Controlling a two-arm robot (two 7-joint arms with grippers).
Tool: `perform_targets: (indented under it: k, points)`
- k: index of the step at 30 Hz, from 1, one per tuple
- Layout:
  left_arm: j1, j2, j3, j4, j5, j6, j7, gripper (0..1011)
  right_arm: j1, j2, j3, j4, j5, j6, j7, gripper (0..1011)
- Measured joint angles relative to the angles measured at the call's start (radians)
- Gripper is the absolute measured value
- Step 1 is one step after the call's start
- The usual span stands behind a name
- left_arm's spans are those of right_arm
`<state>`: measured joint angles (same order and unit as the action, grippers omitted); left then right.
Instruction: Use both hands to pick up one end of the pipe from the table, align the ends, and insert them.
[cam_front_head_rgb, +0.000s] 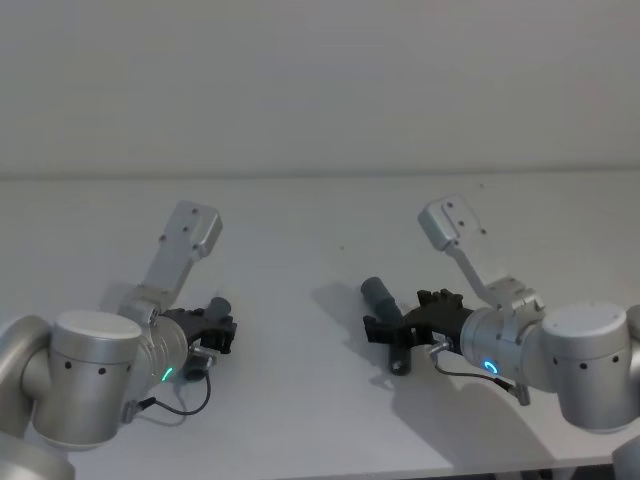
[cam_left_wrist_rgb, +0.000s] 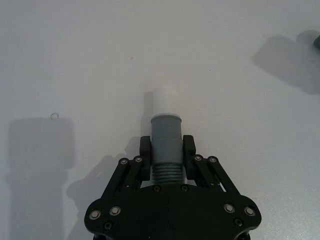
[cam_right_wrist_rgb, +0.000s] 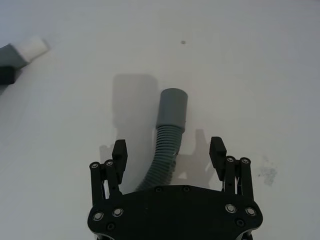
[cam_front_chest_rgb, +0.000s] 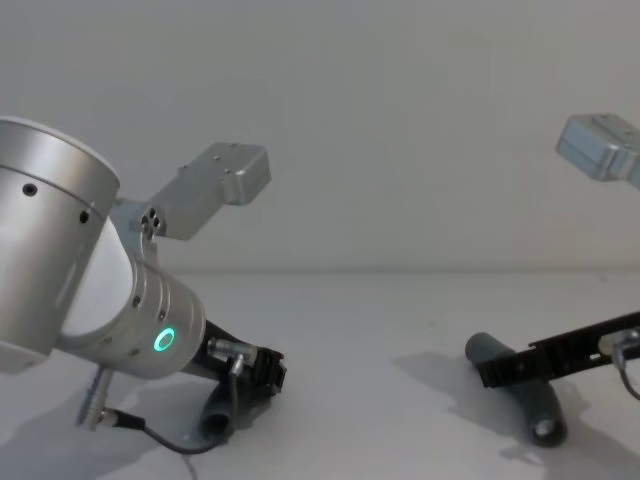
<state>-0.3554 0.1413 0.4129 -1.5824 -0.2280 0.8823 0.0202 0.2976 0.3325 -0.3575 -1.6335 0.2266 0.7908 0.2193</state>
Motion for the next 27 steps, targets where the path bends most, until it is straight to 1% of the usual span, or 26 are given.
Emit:
perform_targets:
  k: [7, 12, 27]
  points:
    - [0.0, 0.0, 0.0, 0.0, 0.0, 0.0, 0.0, 339, 0.022, -0.018, 0.006, 0.043, -0.011, -0.011, -0.012, 1000]
    - [0.0, 0.0, 0.0, 0.0, 0.0, 0.0, 0.0, 339, 0.03, -0.024, 0.008, 0.063, -0.018, -0.014, -0.014, 1000]
    - [0.0, 0.0, 0.0, 0.0, 0.0, 0.0, 0.0, 339, 0.035, -0.036, 0.015, 0.096, -0.026, -0.01, -0.011, 1000]
